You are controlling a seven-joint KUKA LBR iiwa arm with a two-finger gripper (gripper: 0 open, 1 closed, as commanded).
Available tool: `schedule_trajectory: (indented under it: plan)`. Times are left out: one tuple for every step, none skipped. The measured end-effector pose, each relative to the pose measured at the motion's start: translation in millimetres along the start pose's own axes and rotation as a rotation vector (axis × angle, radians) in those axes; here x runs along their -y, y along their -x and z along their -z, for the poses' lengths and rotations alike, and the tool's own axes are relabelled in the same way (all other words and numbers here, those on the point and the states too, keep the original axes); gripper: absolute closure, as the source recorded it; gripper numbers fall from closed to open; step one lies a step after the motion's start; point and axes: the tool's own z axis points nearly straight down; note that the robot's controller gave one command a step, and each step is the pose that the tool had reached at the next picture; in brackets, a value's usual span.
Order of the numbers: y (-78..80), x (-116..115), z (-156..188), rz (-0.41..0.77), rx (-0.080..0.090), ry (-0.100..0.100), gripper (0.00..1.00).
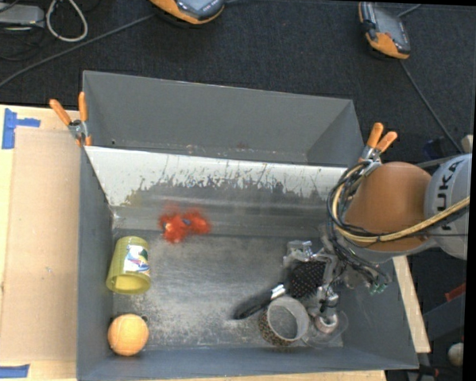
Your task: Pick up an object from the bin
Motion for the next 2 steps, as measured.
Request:
schedule_trajectory:
  plan:
    - [-27.1,49.3,-1.8,-0.121,0.001,0.017,1.00]
    - [-27.3,49.4,-1.8,-0.123,0.001,0.017,1.00]
